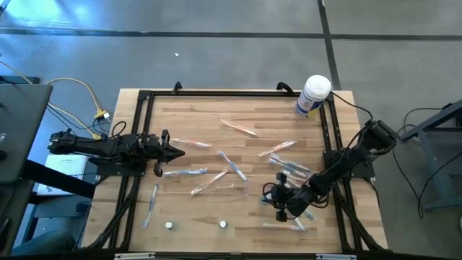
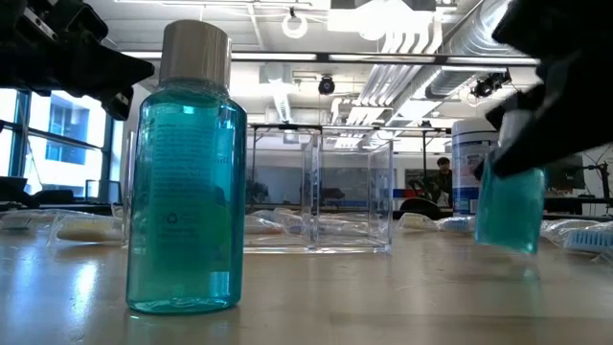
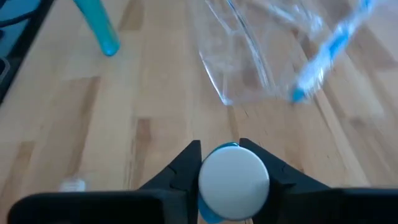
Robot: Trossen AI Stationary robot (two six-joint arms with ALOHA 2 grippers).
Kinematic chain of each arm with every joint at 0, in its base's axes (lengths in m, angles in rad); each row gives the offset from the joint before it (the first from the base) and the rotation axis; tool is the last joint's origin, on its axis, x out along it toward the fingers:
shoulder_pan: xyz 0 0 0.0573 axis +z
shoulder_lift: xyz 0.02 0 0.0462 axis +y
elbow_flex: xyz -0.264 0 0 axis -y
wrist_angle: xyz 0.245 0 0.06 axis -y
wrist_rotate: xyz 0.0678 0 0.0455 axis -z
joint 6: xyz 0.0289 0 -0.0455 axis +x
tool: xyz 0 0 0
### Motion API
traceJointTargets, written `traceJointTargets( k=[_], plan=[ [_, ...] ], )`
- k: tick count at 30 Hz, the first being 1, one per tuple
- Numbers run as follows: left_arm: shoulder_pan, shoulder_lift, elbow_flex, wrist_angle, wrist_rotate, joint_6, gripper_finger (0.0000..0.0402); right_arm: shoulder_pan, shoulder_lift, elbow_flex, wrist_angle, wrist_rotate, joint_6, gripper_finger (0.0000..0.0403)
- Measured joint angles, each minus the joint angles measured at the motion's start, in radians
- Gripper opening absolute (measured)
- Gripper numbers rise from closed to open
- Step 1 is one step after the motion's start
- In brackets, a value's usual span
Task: Pick & Place toothbrushing station
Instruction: Put the blue mouthwash into the transparent organizer
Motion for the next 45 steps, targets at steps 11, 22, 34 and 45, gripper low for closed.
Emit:
traceJointTargets(
  k=[11,22,34,45],
  plan=[
    [0.000,0.000,0.000,-0.013,0.010,-0.018,0.0002,-0.034,-0.002,0.335,-0.404,-0.014,-0.199,0.0082],
    [-0.002,0.000,0.000,-0.025,0.028,-0.034,0.0002,-0.171,0.011,0.529,-0.338,-0.217,-0.520,0.0082],
    [-0.033,0.000,0.000,-0.027,0.029,-0.014,0.0002,-0.327,0.135,0.528,-0.136,-0.374,-0.656,0.0082],
    [-0.035,0.000,0.000,-0.027,0.029,-0.005,0.0002,-0.397,0.218,0.527,-0.134,-0.404,-0.645,0.0082]
  ],
)
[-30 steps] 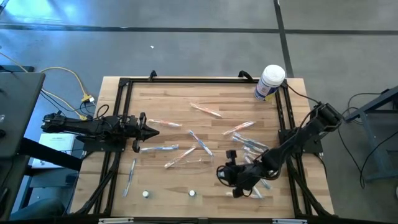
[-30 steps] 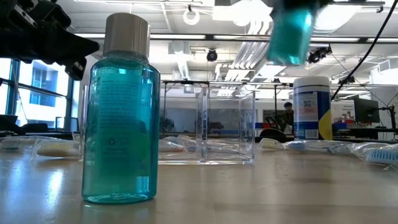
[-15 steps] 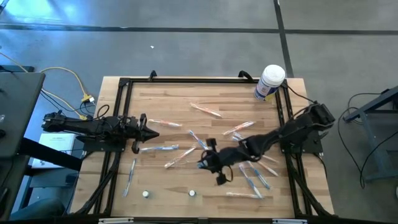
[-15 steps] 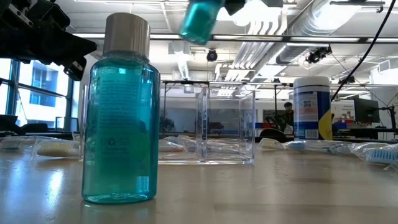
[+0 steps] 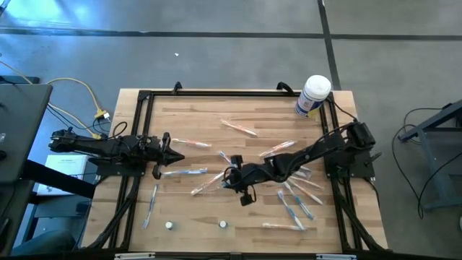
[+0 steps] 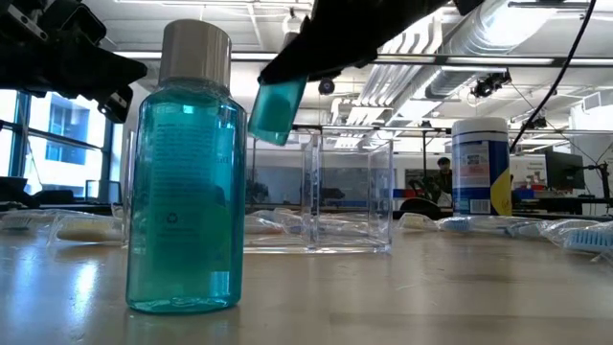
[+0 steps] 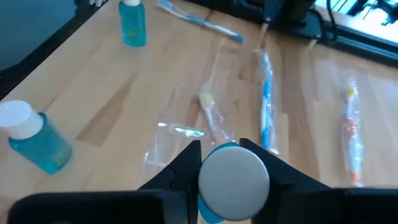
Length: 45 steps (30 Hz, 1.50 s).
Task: Pick & Place toothbrushing station
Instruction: Put the blue mouthwash into the transparent organizer
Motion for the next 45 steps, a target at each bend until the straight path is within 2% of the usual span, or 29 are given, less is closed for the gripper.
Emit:
traceJointTargets(
  k=[4,12,31,45],
  plan=[
    [0.000,0.000,0.000,0.000,0.000,0.000,0.0002,-0.012,0.002,0.000,-0.039,-0.027,0.022,0.0082],
    [0.000,0.000,0.000,-0.007,0.000,-0.001,0.0002,-0.011,0.002,0.000,-0.145,0.016,0.049,0.0082],
    [0.000,0.000,0.000,-0.014,0.000,-0.009,0.0002,-0.016,0.038,-0.002,-0.151,0.008,0.055,0.0082],
    [0.000,0.000,0.000,-0.015,0.001,-0.011,0.0002,-0.016,0.050,0.000,-0.148,-0.038,0.054,0.0082]
  ],
)
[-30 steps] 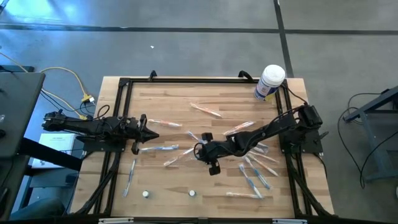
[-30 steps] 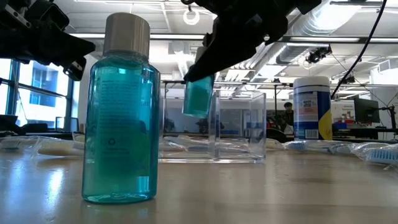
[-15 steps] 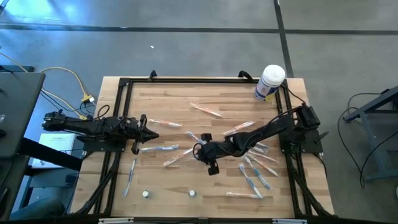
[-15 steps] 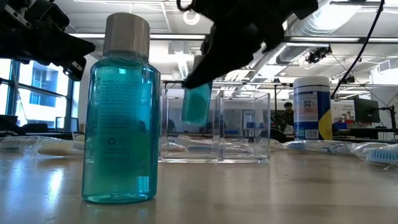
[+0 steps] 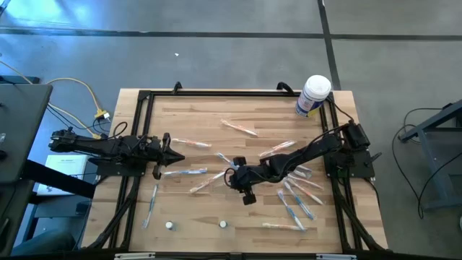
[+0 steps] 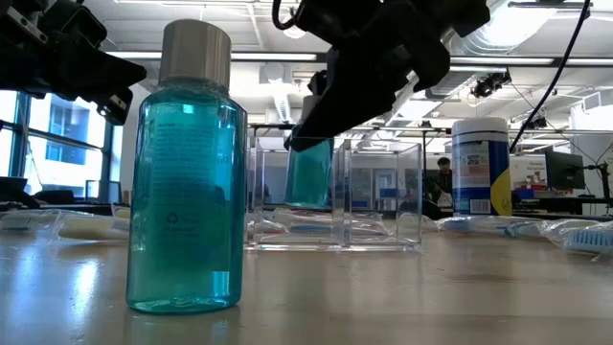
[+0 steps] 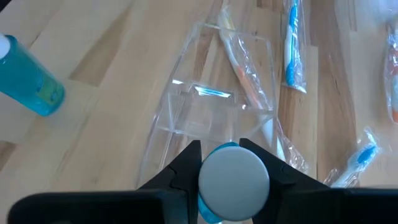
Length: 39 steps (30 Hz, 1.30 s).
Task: Pick & Place toothbrushing station
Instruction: Put the blue mouthwash into the transparent organizer
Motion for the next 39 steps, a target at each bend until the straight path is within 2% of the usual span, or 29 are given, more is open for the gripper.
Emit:
traceJointTargets(
  k=[11,16,39],
  plan=[
    [0.000,0.000,0.000,0.000,0.000,0.000,0.0002,0.000,0.000,0.000,-0.012,-0.007,-0.010,0.0095],
    [0.000,0.000,0.000,0.000,0.000,0.000,0.0002,-0.005,0.000,0.000,-0.012,-0.054,-0.010,0.0106],
    [0.000,0.000,0.000,-0.001,0.000,0.001,0.0002,-0.020,0.026,0.001,0.004,-0.051,0.000,0.0136]
  ],
)
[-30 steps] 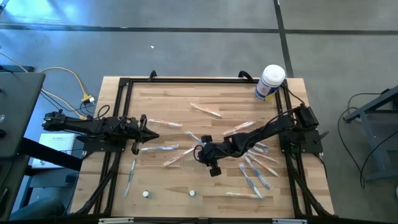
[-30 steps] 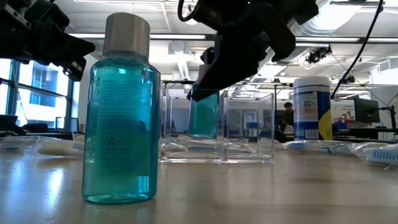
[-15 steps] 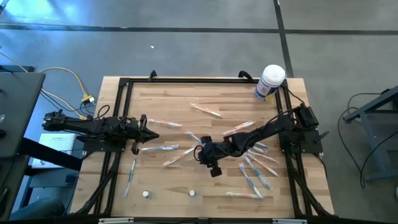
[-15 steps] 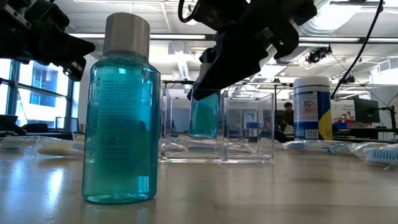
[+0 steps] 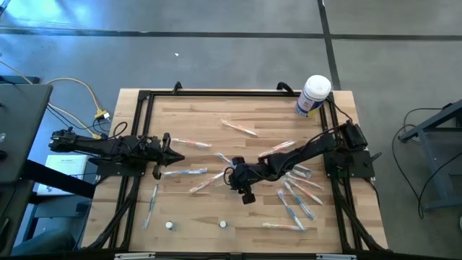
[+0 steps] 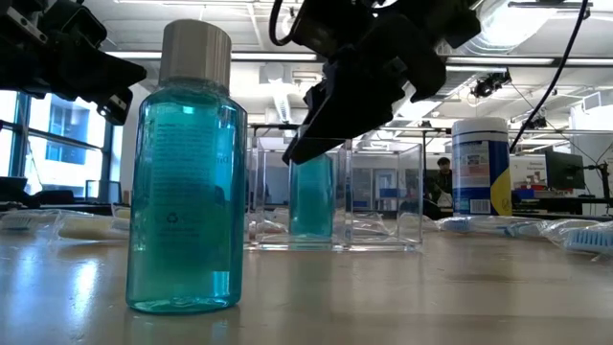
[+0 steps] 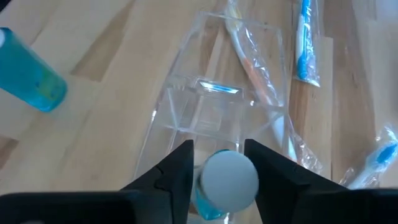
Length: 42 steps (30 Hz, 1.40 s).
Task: Pick & Place toothbrushing station
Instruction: Put the blue mouthwash into the transparent organizer, then put the blue toothbrush into the transparent organizer
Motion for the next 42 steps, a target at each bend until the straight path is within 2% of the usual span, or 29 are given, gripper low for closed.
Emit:
traceJointTargets(
  k=[10,22,25,29,33,42],
  plan=[
    [0.000,0.000,0.000,0.000,0.000,0.000,0.0002,0.010,-0.004,-0.001,0.009,0.039,-0.003,0.0137],
    [0.000,0.000,0.000,0.001,0.000,0.003,0.0002,0.032,-0.114,-0.002,-0.037,0.082,-0.011,0.0137],
    [-0.026,0.004,0.000,0.034,0.010,0.009,0.0002,0.044,-0.155,-0.001,-0.052,0.101,-0.011,0.0137],
    [-0.103,0.043,0.008,0.163,0.003,0.099,0.0002,0.064,-0.212,-0.002,-0.121,0.116,0.008,0.0137],
    [-0.180,0.119,0.062,0.152,-0.091,0.128,0.0003,0.085,-0.274,-0.001,-0.170,0.117,0.077,0.0137],
    [-0.313,0.470,0.269,0.155,-0.474,0.321,0.0019,0.150,-0.375,0.000,-0.301,0.109,0.250,0.0137]
  ],
)
